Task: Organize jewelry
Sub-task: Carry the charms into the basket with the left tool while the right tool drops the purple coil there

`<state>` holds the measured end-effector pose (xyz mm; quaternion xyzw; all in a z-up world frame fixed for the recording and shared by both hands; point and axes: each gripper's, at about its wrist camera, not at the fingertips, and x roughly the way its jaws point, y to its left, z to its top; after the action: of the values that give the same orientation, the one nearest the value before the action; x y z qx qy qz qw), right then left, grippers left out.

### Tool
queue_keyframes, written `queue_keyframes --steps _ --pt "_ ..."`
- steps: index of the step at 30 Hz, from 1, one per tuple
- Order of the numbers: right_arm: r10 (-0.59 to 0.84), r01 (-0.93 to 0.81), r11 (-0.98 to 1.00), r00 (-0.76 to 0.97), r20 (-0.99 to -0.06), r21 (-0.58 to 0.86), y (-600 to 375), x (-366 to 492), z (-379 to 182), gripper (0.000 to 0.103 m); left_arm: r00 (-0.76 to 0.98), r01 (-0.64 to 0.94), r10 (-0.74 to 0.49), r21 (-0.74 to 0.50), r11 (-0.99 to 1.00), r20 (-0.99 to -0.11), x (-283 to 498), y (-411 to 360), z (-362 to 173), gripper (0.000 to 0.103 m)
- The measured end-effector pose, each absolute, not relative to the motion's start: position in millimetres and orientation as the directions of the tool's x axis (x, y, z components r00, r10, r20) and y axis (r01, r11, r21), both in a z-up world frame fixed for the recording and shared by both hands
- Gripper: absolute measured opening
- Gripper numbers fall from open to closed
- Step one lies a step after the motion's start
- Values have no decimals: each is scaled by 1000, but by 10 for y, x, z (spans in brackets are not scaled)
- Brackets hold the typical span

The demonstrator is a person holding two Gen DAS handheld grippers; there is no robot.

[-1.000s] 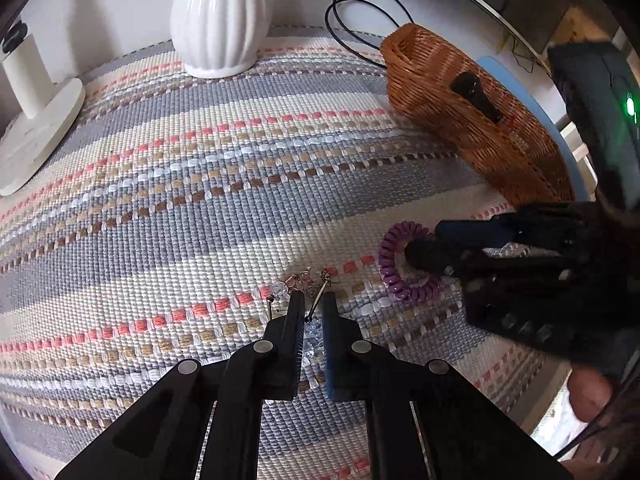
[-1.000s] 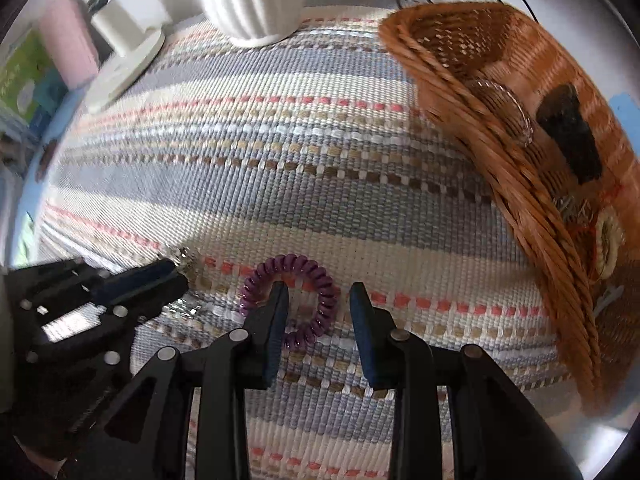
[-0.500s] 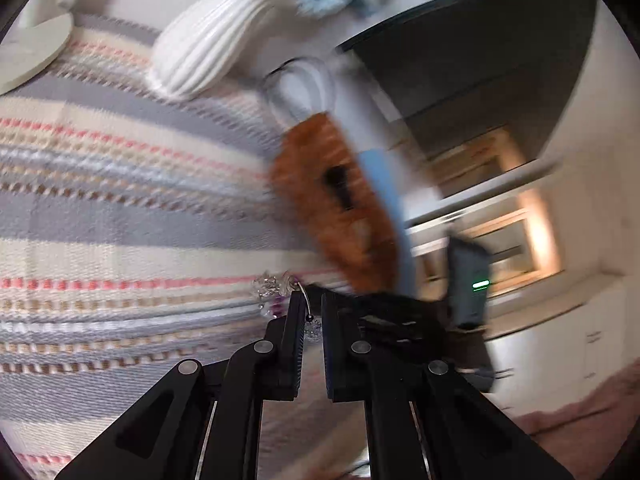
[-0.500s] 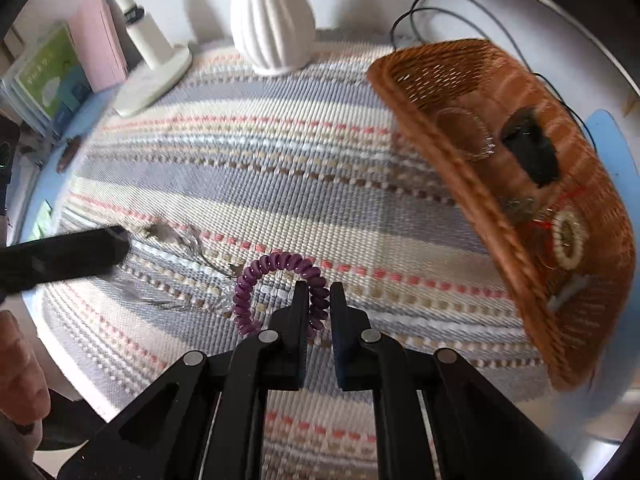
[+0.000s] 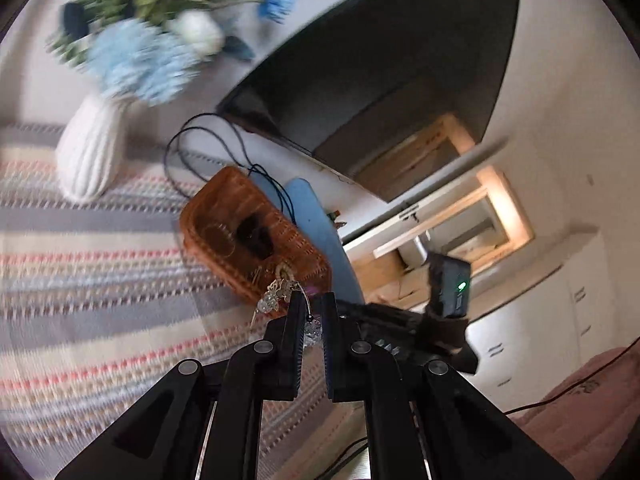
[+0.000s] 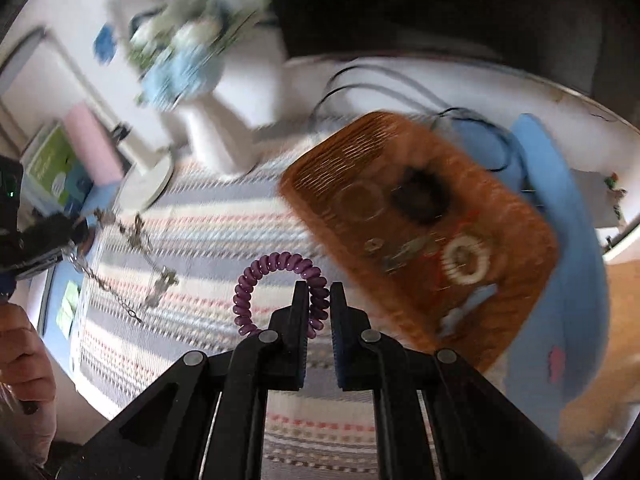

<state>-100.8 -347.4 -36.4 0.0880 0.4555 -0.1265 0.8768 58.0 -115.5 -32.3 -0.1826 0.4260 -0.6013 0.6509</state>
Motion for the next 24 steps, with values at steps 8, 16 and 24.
queue_keyframes --steps 8,16,24 --pt "-256 461 887 546 -798 31 -4408 -986 -100 12 -54 739 -882 -612 280 -469 851 -2147 -239 8" --pt "-232 537 833 555 -799 131 -4997 -404 -215 12 -20 747 -810 -547 378 -586 1150 -2899 -573 8" --pt "-160 529 832 519 -840 169 -5022 305 -587 12 -32 711 -789 -569 413 -613 1342 -3144 -883 8"
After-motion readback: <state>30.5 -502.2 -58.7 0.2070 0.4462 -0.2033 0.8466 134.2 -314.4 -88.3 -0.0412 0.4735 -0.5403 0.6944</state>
